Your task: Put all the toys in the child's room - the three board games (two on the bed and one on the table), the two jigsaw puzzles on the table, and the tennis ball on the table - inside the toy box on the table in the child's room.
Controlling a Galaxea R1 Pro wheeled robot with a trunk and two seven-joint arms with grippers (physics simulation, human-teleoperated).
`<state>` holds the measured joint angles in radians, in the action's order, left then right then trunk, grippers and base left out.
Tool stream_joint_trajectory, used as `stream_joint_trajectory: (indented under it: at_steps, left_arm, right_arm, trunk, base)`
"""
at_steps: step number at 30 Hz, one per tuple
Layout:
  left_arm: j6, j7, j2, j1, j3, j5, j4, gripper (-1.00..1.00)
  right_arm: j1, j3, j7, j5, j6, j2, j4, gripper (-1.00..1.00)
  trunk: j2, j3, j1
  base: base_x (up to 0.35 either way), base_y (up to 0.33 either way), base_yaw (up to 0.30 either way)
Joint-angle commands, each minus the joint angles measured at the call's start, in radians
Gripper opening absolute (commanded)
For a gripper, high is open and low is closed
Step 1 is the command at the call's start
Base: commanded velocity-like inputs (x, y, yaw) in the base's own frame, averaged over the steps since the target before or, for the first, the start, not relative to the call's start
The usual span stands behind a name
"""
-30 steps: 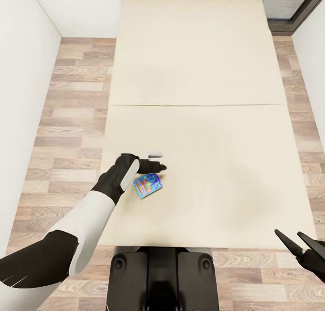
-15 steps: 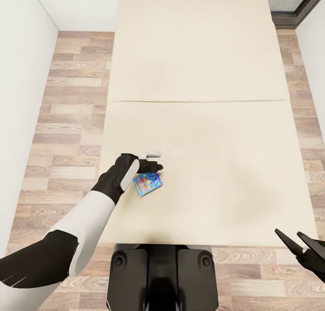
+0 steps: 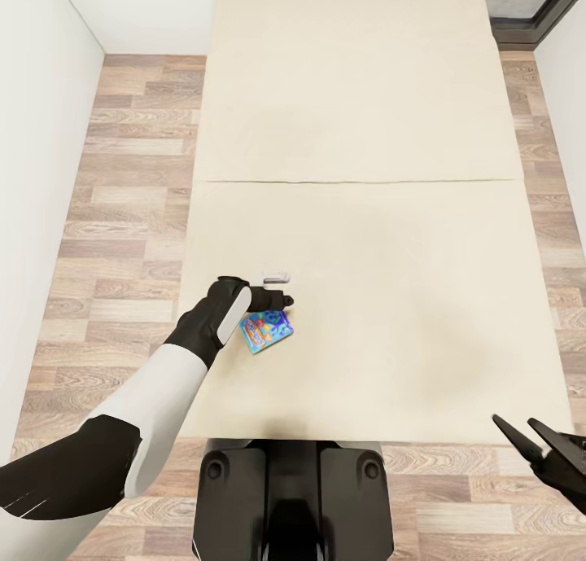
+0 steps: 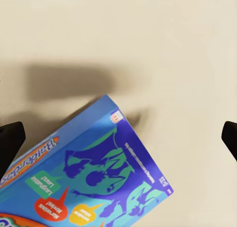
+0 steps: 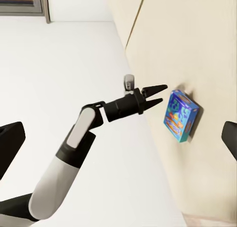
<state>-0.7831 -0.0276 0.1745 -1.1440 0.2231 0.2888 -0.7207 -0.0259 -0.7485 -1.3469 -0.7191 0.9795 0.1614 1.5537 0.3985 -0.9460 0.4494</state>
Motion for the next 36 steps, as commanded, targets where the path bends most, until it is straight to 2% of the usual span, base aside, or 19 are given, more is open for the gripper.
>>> stream_joint_trajectory:
  at_steps: [1,10,27,36]
  left_arm:
    - [-0.004,-0.003,0.0,0.0,0.001,0.003,-0.001,1.0]
    - [-0.005,-0.003,0.0,0.0,0.0,0.003,-0.044,1.0]
    - [-0.005,-0.019,0.0,0.0,0.0,0.002,-0.051,1.0]
    - [-0.005,-0.024,0.0,0.0,-0.001,0.003,-0.051,1.0]
  right_arm:
    - [0.0,0.0,0.002,0.0,0.007,0.0,0.0,1.0]
    - [0.0,0.002,0.01,0.01,0.007,0.0,0.0,1.0]
    - [0.0,-0.004,0.008,0.008,0.008,-0.001,0.0,1.0]
    - [0.0,-0.005,0.007,0.007,0.01,0.002,0.0,1.0]
  trunk:
    - [0.002,-0.001,0.001]
    - [0.002,-0.001,0.001]
    - [0.002,-0.002,0.001]
    - [0.002,-0.013,0.001]
  base:
    - [0.0,0.0,0.0]
    - [0.0,0.0,0.0]
    - [0.0,0.0,0.0]
    - [0.0,0.0,0.0]
